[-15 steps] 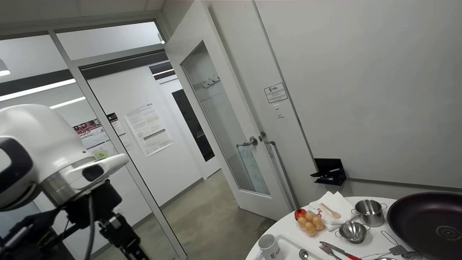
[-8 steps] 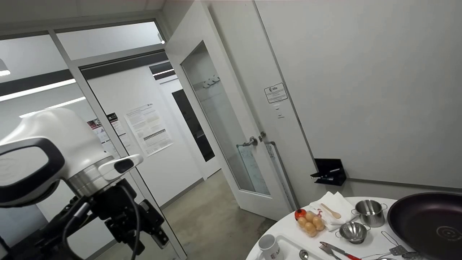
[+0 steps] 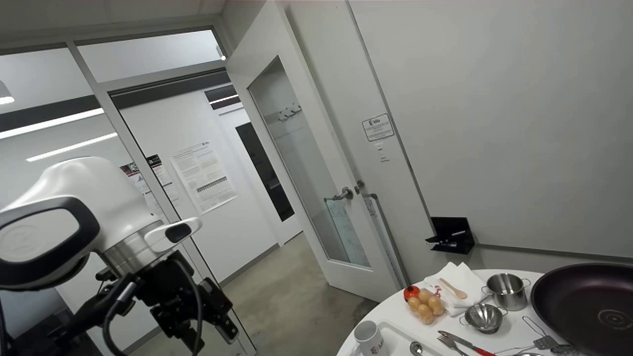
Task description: Use the spoon to stir the contents in the red bowl
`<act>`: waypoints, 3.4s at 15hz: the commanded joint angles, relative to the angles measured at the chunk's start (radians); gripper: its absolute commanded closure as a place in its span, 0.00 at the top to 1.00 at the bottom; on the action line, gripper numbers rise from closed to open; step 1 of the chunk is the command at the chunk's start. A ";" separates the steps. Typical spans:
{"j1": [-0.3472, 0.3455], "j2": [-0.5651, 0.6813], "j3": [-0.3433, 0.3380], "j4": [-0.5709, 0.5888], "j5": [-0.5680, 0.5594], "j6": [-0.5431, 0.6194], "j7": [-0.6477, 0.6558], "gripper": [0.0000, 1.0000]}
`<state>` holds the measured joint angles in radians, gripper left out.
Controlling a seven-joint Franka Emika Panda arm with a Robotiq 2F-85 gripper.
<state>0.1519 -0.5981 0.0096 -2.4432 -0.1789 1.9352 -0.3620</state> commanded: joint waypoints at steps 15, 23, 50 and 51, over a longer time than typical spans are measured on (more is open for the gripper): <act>-0.098 0.215 -0.050 -0.286 0.010 0.270 0.025 1.00; -0.109 0.222 -0.037 -0.240 -0.009 0.238 0.054 1.00; -0.183 0.962 -0.152 0.017 -0.076 0.739 0.471 1.00; -0.173 0.978 -0.165 0.018 -0.073 0.794 0.513 1.00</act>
<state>-0.0601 0.3502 -0.1152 -2.4132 -0.2260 2.5923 0.0232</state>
